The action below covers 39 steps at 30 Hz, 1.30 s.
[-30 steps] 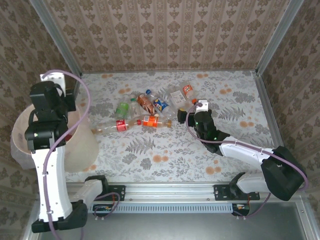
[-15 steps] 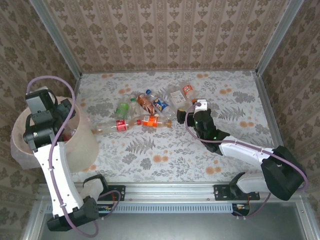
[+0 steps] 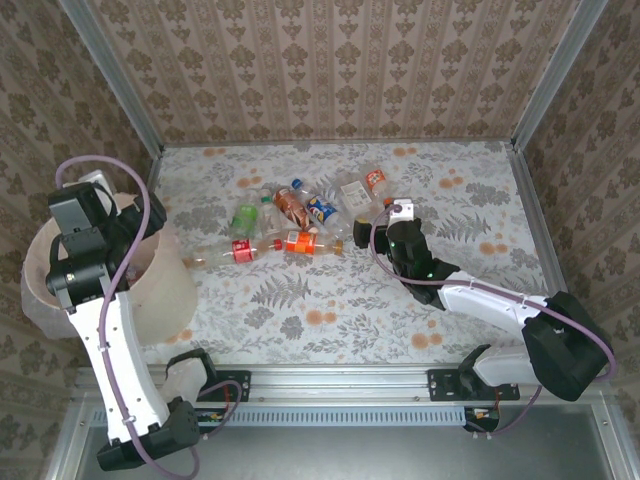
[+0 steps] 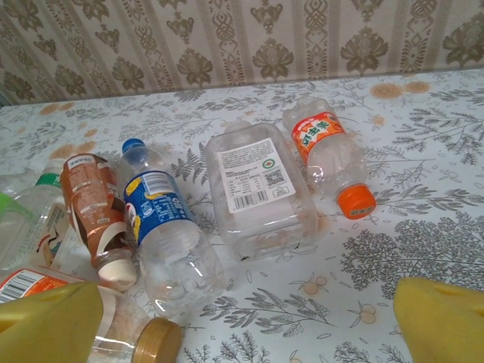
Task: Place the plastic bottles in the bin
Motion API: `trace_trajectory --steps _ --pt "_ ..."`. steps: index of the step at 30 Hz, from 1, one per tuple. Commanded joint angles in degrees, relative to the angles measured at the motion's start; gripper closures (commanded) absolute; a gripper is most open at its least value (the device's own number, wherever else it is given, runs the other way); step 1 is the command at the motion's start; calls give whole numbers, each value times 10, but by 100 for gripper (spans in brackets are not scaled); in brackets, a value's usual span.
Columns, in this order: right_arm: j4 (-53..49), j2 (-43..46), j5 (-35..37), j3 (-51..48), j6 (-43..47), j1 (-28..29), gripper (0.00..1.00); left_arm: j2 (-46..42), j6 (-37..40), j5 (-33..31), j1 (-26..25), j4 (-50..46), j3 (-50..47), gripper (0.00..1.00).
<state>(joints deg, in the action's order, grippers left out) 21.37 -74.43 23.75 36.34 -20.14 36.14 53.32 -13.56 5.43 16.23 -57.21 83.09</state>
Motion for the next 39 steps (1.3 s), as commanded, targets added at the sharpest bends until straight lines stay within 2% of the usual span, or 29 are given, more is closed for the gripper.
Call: trace_trajectory --steps 1,6,9,15,18,20,28,37,39 --pt "-1 -7 -29 14 2 -4 0 -14 -16 42 3 19 -5 11" --pt "0 -21 -80 21 28 -4 0 -21 -34 102 1 43 -13 4" --pt "-8 -34 -115 33 47 -4 0 -29 -54 171 -12 77 -20 0" --pt "-34 -81 -207 68 84 -3 0 -43 -88 215 -57 148 -36 0" --pt "-60 -109 -255 96 108 -2 0 -39 -104 263 -70 185 -51 0" --pt "-75 -128 -260 114 119 2 0 -33 -110 280 -82 199 -57 0" --pt "-138 -197 -281 186 161 14 0 -13 -119 266 -128 228 -86 0" --pt "-289 -310 -317 332 238 28 0 1 -108 239 -148 223 -97 0" --pt "-350 -335 -327 374 285 27 0 -3 -101 226 -149 214 -97 0"
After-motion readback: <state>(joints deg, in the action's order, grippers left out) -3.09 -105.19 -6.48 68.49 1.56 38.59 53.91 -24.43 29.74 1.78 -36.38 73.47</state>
